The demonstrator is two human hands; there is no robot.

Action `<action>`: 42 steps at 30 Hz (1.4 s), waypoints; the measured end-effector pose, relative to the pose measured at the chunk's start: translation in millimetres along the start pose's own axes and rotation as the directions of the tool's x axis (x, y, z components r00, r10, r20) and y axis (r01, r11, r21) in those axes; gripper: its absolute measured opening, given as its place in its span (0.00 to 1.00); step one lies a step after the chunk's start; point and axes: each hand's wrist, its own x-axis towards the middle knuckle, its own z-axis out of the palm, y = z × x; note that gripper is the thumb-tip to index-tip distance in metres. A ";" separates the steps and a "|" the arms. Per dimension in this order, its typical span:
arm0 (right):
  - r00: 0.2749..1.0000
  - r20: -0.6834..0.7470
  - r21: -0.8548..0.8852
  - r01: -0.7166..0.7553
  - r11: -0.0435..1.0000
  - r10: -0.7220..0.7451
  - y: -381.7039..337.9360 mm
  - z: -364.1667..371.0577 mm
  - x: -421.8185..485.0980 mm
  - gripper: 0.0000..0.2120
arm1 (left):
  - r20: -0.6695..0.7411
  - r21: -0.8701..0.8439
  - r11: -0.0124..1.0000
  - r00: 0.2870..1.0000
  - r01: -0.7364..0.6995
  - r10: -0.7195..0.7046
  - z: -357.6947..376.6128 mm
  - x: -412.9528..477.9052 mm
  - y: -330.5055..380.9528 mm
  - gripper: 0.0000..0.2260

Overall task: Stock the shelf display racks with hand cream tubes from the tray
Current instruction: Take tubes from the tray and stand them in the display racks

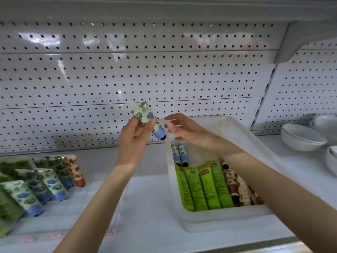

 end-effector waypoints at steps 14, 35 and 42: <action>0.814 0.032 0.302 -0.561 0.771 0.579 66.3 -10.2 8.5 0.03 | 0.095 -0.123 0.985 0.989 0.124 -0.113 -8.9 -13.5 -0.4 0.04; 0.872 0.160 0.436 -0.484 0.759 0.464 49.8 0.3 8.5 0.12 | 0.065 -0.075 0.978 0.980 0.195 -0.190 -11.9 -31.6 4.0 0.03; 0.974 -0.029 0.412 -0.194 0.890 0.226 15.0 -22.6 5.5 0.08 | -0.017 -0.076 0.977 0.979 0.199 -0.201 -14.2 -41.5 18.6 0.04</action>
